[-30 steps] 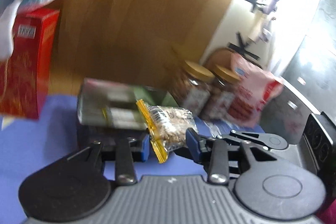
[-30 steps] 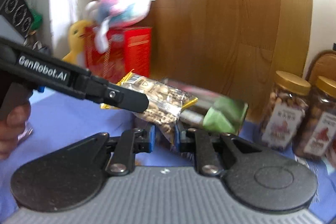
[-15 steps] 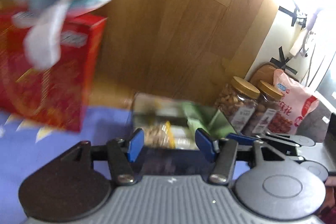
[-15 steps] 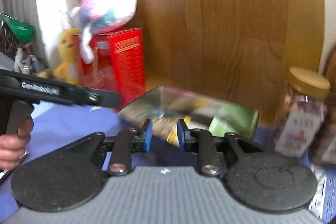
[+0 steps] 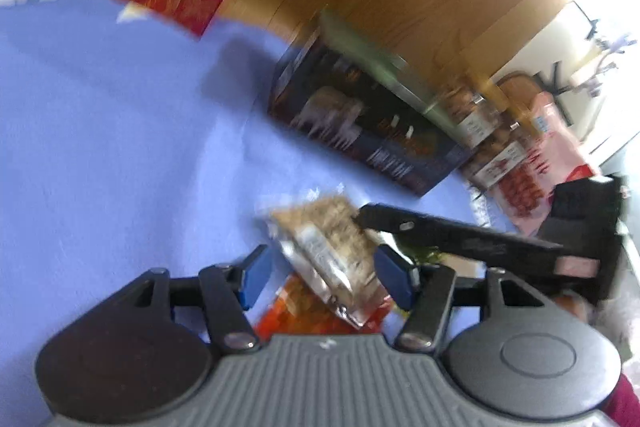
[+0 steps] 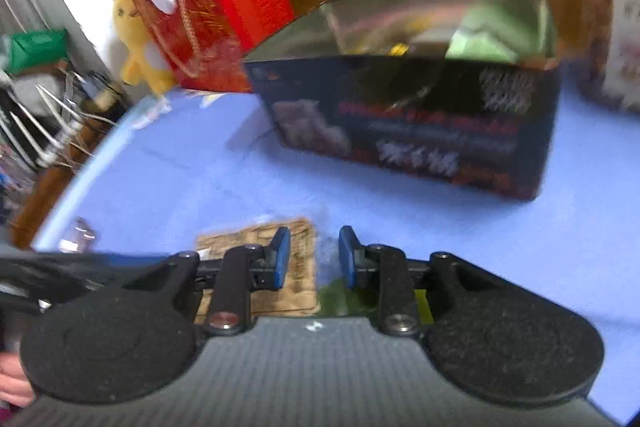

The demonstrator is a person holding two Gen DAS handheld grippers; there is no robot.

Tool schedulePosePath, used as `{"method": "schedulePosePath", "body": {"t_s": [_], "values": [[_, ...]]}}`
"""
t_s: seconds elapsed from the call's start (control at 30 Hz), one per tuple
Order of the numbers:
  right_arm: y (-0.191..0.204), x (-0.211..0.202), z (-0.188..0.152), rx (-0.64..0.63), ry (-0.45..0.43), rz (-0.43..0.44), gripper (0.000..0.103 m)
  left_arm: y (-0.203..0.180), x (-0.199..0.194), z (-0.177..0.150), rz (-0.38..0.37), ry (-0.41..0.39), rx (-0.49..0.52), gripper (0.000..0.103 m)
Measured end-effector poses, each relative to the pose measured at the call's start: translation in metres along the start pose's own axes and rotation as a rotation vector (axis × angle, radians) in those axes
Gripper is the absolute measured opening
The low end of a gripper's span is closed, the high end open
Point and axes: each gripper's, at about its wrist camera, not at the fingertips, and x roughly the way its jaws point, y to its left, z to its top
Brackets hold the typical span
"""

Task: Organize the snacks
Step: 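Grasp the peanut brittle bag with the left gripper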

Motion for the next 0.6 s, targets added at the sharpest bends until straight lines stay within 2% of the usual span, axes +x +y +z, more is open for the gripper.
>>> {"method": "schedulePosePath", "body": {"t_s": [0.1,0.13,0.2,0.27,0.37,0.43,0.53,0.6], "values": [[0.01,-0.013,-0.009,0.014,0.026,0.072,0.031,0.002,-0.005,-0.006,-0.002,-0.007,0.012,0.051],[0.015,-0.018,-0.013,-0.001,0.021,0.068,0.032,0.005,-0.006,-0.006,-0.01,-0.008,0.002,0.051],[0.02,-0.024,-0.019,0.0,0.014,0.081,0.038,0.009,-0.008,-0.006,-0.017,-0.011,-0.016,0.043],[0.018,-0.026,-0.023,0.049,0.017,0.125,0.053,0.012,-0.009,-0.006,-0.015,-0.012,-0.021,0.037],[0.02,-0.032,-0.03,0.016,0.005,0.116,0.057,0.02,-0.01,-0.006,-0.024,-0.008,-0.051,0.03],[0.021,-0.036,-0.038,0.005,0.018,0.138,0.06,0.022,-0.01,-0.005,-0.029,-0.005,-0.066,0.027],[0.024,-0.036,-0.048,0.007,0.007,0.139,0.06,0.017,-0.013,-0.007,-0.024,-0.016,-0.035,0.024],[0.025,-0.037,-0.048,0.032,-0.012,0.123,0.051,0.014,-0.012,-0.008,-0.022,-0.014,-0.015,0.024]]}}
